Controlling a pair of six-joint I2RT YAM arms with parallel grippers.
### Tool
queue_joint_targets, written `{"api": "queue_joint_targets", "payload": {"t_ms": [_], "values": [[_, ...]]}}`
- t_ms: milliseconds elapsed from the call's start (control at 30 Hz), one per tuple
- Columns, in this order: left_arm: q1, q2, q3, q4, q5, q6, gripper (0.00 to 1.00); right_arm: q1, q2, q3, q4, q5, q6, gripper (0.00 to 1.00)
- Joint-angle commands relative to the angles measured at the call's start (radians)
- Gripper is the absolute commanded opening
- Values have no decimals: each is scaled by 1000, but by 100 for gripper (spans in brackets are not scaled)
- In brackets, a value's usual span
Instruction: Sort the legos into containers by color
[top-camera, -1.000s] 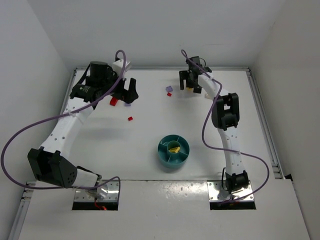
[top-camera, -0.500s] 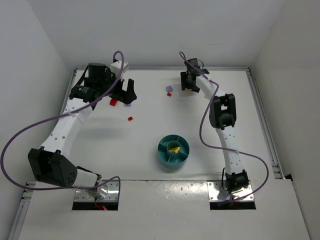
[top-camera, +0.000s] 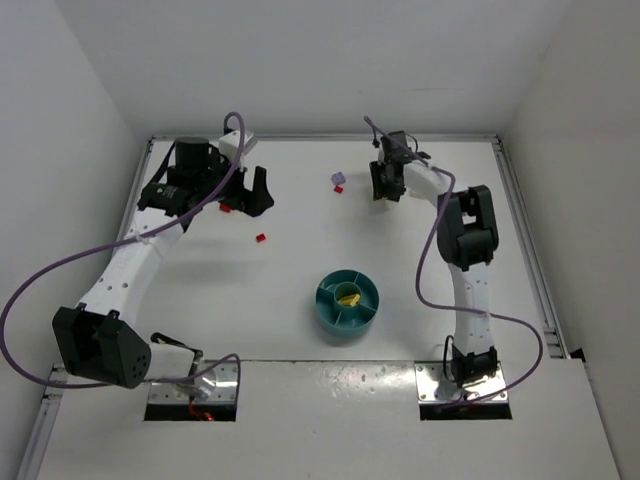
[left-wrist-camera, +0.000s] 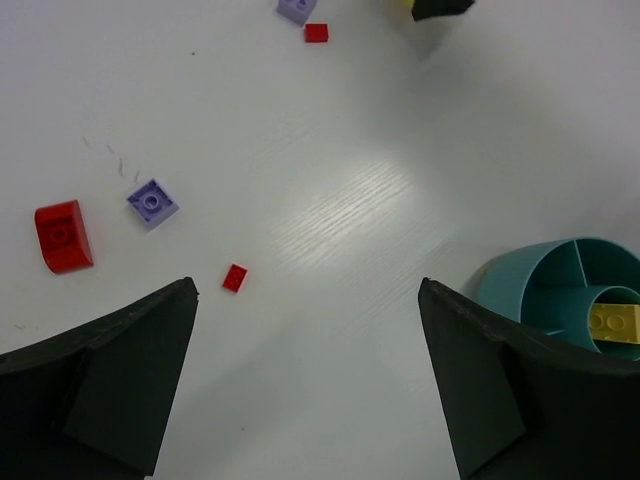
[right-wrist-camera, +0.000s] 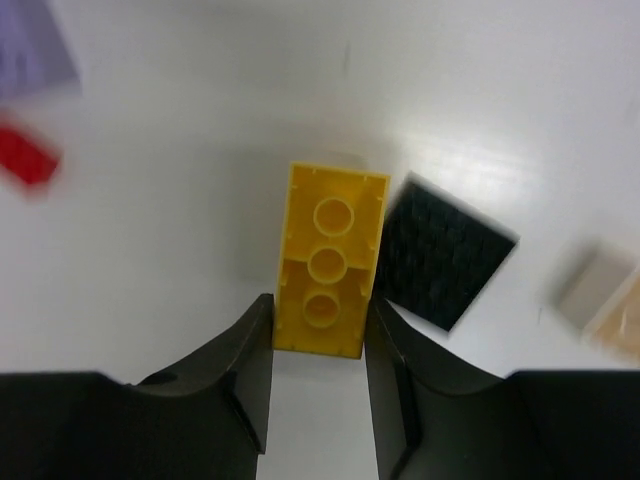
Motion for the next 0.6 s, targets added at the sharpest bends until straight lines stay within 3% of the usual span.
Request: {"api": "queue_joint_targets", "payload": {"t_ms": [0,167,367,567], "values": [[20,-84,-27,73,65,-25,99,-5,-283,-241,101,-171,-74,6],[31,-112,-88,106,180,-25,99,-5,-607,-565,152,-473,-234,6],[31,-98,-131,145,423,-68,99,5,-772,-622,-55,-896,-434,6],[21,-47,-149,200,656,-155,97,27,-881,-699,-121,-1177,-564,8]]}}
